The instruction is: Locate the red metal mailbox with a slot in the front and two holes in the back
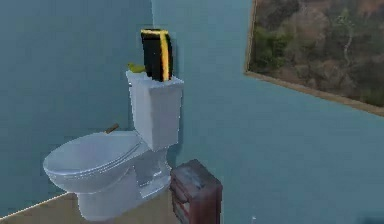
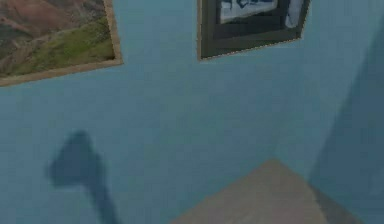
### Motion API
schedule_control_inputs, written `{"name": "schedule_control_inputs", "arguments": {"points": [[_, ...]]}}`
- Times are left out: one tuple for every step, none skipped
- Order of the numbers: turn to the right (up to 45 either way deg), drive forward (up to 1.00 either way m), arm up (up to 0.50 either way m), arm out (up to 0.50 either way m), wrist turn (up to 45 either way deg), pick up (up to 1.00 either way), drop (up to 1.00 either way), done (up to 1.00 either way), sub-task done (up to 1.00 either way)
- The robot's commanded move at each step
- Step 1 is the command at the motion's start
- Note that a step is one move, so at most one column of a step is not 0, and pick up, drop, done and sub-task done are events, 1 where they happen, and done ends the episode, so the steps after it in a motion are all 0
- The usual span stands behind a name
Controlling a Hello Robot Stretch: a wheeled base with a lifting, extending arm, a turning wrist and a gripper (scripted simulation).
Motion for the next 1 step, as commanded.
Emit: {"name": "schedule_control_inputs", "arguments": {"points": [[0.0,0.00,0.00,0.00,0.0,0.00,0.00,1.00,0.00]]}}
